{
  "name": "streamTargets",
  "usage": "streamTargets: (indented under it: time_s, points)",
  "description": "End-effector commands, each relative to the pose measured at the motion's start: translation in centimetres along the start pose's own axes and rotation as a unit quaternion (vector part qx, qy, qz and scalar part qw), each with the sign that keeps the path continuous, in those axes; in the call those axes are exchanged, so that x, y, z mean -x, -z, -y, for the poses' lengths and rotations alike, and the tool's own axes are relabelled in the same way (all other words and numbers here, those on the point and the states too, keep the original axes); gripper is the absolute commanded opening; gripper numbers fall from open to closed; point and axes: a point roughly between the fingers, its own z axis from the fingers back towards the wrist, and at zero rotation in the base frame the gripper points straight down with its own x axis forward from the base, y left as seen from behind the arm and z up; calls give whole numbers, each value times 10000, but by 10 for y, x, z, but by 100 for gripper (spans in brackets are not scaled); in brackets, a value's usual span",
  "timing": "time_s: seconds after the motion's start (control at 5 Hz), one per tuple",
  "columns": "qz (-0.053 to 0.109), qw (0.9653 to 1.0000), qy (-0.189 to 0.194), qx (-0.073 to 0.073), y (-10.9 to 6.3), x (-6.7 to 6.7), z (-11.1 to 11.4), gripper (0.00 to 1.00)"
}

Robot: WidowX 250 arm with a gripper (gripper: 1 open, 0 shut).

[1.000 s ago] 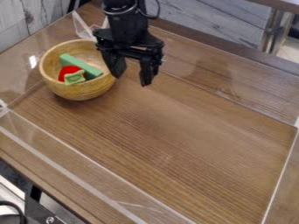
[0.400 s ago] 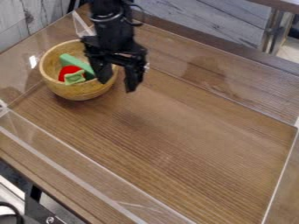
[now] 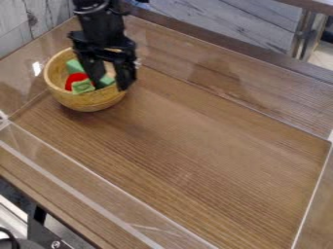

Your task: Move the red fruit to the left

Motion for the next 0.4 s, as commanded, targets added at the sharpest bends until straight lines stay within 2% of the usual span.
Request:
streamTargets:
  time_s: [0.0,0.2]
  points:
    - [227,9997,32,-101,-12,-13,-20,100]
    - [218,9997,-28,-117,-9,-17,-32,100]
